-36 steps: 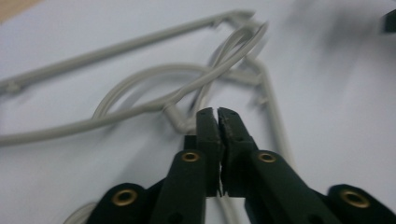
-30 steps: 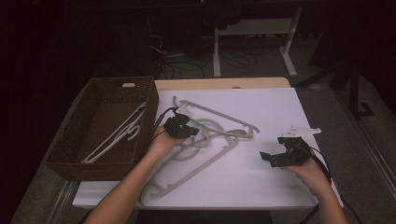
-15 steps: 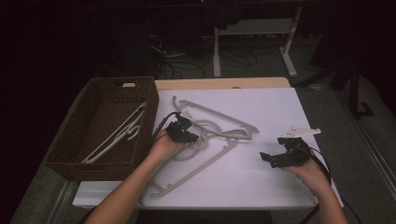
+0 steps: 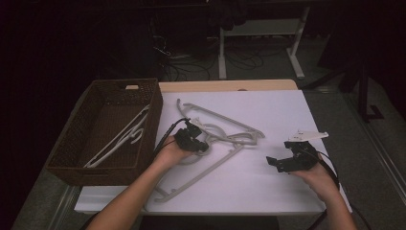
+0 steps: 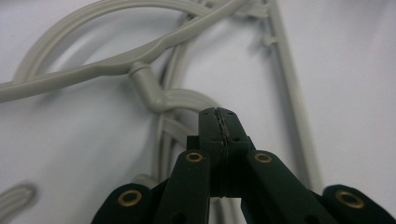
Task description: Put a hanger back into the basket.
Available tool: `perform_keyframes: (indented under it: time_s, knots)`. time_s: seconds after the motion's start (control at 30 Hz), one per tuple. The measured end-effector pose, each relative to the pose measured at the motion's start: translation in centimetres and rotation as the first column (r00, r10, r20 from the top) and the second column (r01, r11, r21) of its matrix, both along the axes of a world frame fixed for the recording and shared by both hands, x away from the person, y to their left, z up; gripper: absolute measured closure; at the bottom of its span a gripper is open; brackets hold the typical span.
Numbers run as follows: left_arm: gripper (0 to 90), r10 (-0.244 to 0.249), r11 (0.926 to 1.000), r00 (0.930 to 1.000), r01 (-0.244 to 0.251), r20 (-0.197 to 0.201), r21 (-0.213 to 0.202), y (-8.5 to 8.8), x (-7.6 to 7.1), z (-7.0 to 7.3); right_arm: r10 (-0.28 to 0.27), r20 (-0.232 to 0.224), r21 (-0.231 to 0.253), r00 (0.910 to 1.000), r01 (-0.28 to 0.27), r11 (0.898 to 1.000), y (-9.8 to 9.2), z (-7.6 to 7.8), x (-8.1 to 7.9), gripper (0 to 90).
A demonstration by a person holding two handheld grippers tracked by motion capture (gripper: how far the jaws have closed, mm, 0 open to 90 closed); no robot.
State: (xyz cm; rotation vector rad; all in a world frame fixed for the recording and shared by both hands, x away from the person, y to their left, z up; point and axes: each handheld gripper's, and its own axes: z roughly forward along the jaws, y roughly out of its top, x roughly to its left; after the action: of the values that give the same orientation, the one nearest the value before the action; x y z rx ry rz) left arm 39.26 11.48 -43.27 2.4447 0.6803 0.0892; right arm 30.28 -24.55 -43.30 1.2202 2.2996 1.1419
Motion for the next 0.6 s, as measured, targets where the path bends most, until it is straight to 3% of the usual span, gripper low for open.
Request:
perform_keyframes:
  time_s: [0.17,0.27,0.37,0.47,0.6]
  knots:
    - [90.0,-0.010,1.0000,0.9997,0.010,-0.024,0.000,-0.3,0.1,-0.4,0.003,0.001,-0.001,1.0000,-0.003,1.000,0.0,0.0,0.0,5.3]
    - [90.0,-0.041,0.9984,0.9975,0.038,-0.057,-0.043,-1.1,-0.2,-0.4,0.002,0.001,0.001,1.0000,-0.002,1.000,0.0,0.0,0.0,5.3]
    - [90.0,-0.073,0.9962,0.9949,0.070,-0.069,-0.053,-2.3,-0.5,-0.5,0.000,0.001,0.003,1.0000,0.000,1.000,0.0,0.0,0.0,5.3]
    - [90.0,-0.111,0.9914,0.9890,0.103,-0.098,-0.081,-3.6,-0.9,-0.7,0.002,0.003,0.001,1.0000,-0.002,1.000,0.0,0.0,0.0,5.3]
    - [90.0,-0.163,0.9829,0.9807,0.152,-0.108,-0.104,-5.4,-1.8,-0.6,0.000,0.003,0.003,1.0000,0.000,1.000,0.0,0.1,0.0,5.3]
